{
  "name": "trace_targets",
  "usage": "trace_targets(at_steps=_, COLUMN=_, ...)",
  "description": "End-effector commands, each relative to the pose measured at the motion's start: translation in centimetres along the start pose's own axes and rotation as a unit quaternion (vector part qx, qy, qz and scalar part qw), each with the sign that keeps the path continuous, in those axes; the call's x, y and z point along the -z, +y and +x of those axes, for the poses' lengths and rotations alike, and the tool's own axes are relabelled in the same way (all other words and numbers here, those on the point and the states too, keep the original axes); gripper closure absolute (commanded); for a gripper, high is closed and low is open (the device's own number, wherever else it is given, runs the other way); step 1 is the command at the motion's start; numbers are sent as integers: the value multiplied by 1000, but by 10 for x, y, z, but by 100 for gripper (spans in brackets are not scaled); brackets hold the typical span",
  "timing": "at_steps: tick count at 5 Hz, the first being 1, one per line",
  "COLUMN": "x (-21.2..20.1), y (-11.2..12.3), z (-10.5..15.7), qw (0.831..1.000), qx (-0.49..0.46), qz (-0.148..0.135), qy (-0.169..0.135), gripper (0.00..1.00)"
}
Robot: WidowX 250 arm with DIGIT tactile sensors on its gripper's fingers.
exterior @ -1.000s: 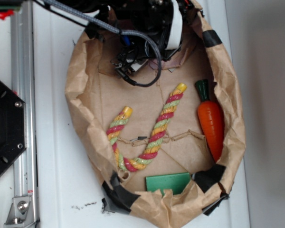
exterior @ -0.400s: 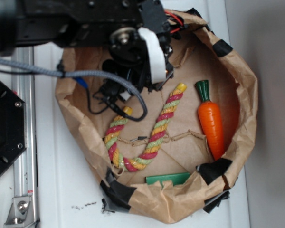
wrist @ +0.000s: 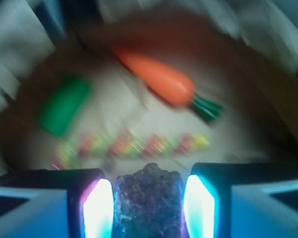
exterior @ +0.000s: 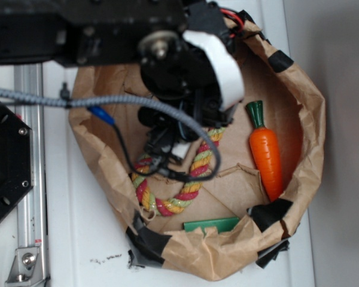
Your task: Grab the rock.
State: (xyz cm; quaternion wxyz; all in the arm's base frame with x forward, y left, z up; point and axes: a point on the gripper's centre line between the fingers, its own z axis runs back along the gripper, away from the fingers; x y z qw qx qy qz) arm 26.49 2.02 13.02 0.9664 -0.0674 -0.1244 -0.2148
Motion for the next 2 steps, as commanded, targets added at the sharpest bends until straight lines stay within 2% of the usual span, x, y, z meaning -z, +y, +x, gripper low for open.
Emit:
trace_targets(at_steps=1, x=-6, y=9, z=21, qw=996, qx=-89, qz=15, qy=-21, gripper=100)
trace_targets(at_steps=2, x=-2, y=6, z=21, qw=993, qx=-95, qz=66, qy=-19, gripper=100)
